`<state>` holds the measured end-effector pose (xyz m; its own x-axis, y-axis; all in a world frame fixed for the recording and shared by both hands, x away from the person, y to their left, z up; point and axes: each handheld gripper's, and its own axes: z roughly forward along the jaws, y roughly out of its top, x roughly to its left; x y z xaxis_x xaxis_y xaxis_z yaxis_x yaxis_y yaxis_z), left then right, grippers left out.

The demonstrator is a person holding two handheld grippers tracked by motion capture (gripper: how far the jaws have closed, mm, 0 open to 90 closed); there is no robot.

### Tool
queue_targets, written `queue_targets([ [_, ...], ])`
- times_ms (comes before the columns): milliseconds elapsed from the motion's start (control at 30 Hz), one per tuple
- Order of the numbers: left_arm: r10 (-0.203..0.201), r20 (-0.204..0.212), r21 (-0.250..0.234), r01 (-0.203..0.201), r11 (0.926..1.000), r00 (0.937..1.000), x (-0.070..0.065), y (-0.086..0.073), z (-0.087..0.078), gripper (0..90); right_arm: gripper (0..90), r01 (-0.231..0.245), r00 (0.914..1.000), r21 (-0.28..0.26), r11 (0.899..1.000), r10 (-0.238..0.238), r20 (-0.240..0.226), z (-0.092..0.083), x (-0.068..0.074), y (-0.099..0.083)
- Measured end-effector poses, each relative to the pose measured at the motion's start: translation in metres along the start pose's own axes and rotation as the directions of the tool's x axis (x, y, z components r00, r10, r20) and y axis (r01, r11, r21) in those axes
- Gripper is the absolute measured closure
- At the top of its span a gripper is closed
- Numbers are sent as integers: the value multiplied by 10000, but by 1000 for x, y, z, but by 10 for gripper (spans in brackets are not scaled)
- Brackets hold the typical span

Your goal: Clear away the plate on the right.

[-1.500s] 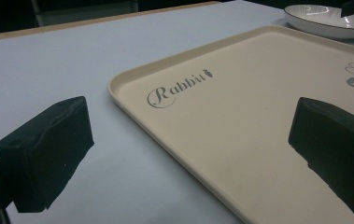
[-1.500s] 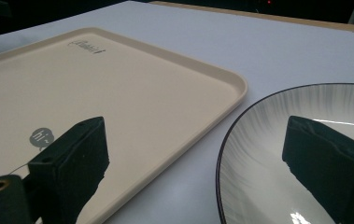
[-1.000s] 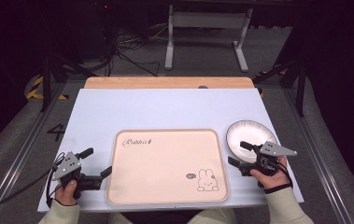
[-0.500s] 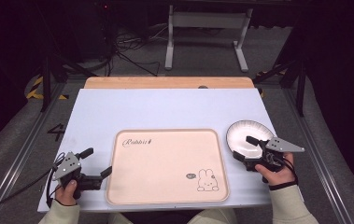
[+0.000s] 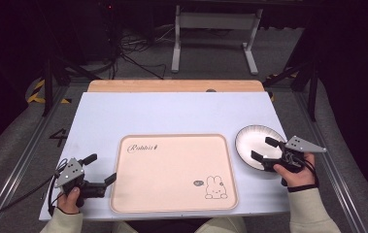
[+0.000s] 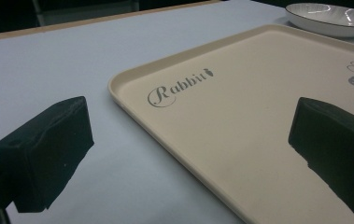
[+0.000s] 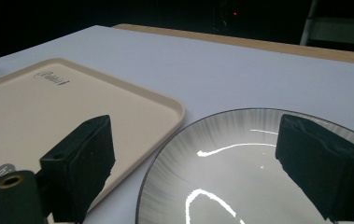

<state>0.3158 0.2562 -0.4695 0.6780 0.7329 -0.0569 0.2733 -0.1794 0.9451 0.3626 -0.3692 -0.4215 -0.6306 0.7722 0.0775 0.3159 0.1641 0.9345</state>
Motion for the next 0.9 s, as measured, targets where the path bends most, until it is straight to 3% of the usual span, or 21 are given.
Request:
queue_targets([
  [533, -39, -42, 49, 39, 10000, 10000, 0, 0, 0, 3, 149, -404, 9976, 137, 9991, 396, 571, -8, -29, 4],
  [633, -43, -39, 34, 44, 10000, 10000, 0, 0, 0, 3, 152, -831, 9937, -253, 9962, 847, 733, -11, -38, -1],
  [900, -4, -42, 43, 4, 10000, 10000, 0, 0, 0, 3, 176, -940, 9864, -319, 9951, 974, 1324, -19, -50, -4],
])
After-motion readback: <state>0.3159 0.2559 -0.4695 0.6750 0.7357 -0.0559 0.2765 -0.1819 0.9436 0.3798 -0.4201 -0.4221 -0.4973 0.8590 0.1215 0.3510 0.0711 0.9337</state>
